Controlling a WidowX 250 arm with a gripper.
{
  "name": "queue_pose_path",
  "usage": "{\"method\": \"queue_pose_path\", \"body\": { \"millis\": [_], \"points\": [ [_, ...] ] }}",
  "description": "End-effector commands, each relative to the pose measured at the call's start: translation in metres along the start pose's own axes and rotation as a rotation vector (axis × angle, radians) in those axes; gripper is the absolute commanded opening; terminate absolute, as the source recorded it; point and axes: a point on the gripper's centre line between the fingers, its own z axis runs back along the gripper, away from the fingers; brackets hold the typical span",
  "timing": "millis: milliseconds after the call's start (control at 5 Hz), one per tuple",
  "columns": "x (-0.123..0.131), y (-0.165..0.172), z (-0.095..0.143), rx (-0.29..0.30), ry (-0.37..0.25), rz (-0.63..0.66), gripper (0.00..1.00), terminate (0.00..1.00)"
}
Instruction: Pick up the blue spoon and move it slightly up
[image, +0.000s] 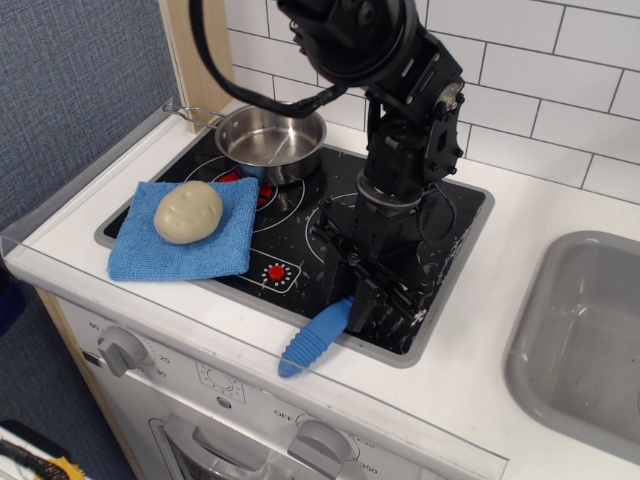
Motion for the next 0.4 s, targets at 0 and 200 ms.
{"method": "queue_pose_path", "body": {
  "millis": [0, 200],
  "points": [
    [0.010, 0.013, 0.050, 0.032, -0.237, 0.101, 0.00, 0.00],
    [0.027, 0.019, 0.070, 0.006, -0.293, 0.154, 0.00, 0.00]
  ]
}}
